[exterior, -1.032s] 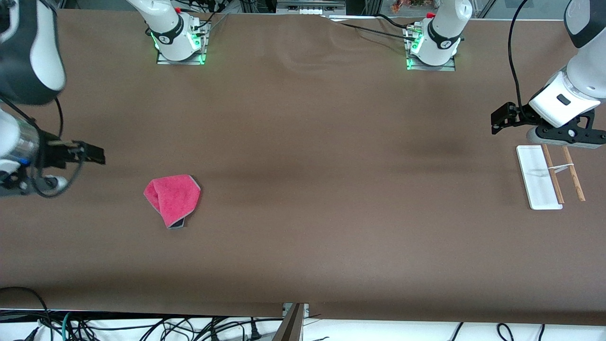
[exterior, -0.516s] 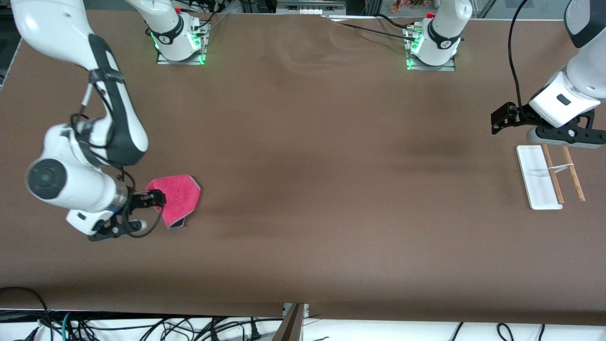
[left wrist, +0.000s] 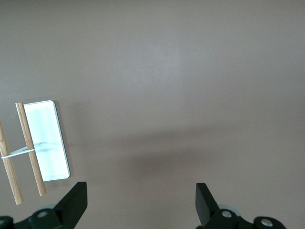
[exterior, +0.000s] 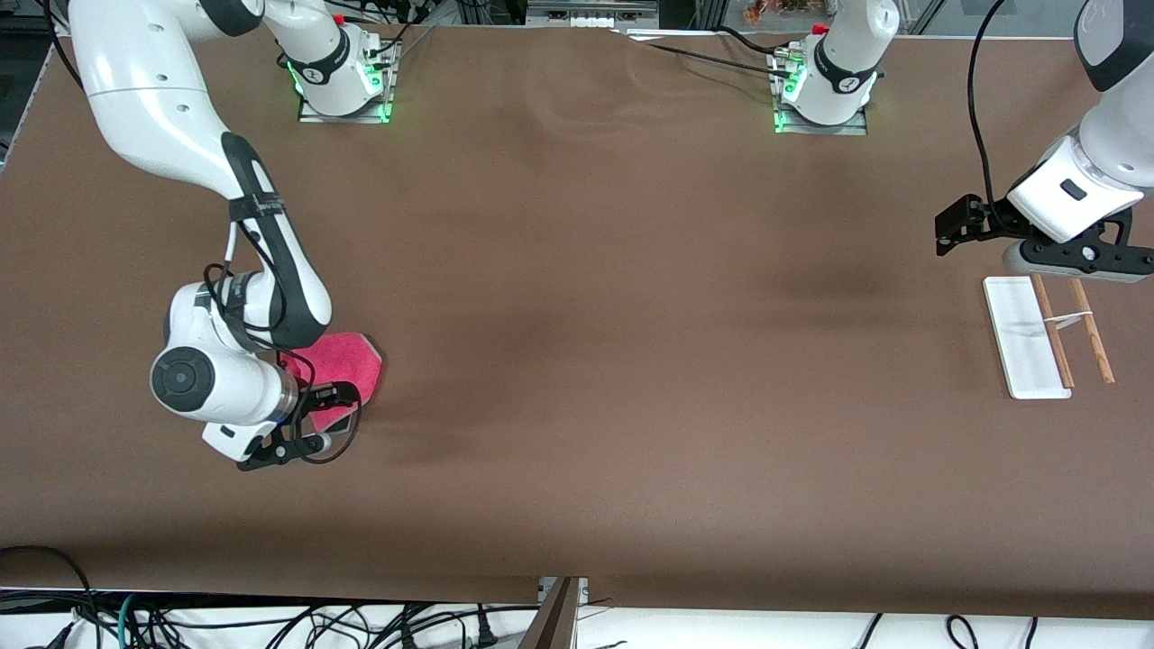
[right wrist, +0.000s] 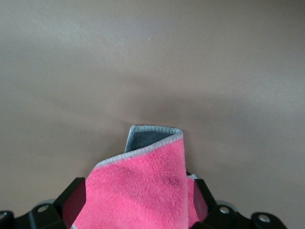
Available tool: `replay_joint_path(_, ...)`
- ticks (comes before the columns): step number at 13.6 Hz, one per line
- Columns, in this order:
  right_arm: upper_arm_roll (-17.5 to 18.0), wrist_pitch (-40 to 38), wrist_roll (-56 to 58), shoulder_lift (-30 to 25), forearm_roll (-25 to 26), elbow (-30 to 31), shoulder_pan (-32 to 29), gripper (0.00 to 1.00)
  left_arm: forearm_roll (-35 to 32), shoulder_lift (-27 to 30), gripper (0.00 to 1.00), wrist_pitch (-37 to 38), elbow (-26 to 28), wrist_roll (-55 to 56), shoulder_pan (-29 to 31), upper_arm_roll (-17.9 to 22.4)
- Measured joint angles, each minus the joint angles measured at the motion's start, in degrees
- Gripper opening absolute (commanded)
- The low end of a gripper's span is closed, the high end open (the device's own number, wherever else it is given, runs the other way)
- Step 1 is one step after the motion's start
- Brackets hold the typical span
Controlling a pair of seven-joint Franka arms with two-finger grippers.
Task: Pass towel and hang on rack
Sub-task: 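Close the right gripper on the pink towel's corner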
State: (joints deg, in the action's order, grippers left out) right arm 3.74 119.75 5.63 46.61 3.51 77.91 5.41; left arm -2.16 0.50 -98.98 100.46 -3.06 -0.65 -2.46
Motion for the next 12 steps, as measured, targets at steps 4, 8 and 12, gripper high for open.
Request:
replay_joint_path(4,-0.1,0.9,0.0,1.4,0.0,0.0,-0.1,0.99,0.0,0.0,1.00,0.0,0.0,0.0,0.0,0.0)
replay_joint_path(8,-0.2,1.7,0.0,1.6,0.0,0.0,-0.1,0.71,0.0,0.0,1.00,0.0,0.0,0.0,0.0,0.0)
replay_joint_path(12,-0.2,1.8,0.0,2.3,0.0,0.0,-0.1,0.30,0.0,0.0,1.00,0.0,0.0,0.0,0.0,0.0)
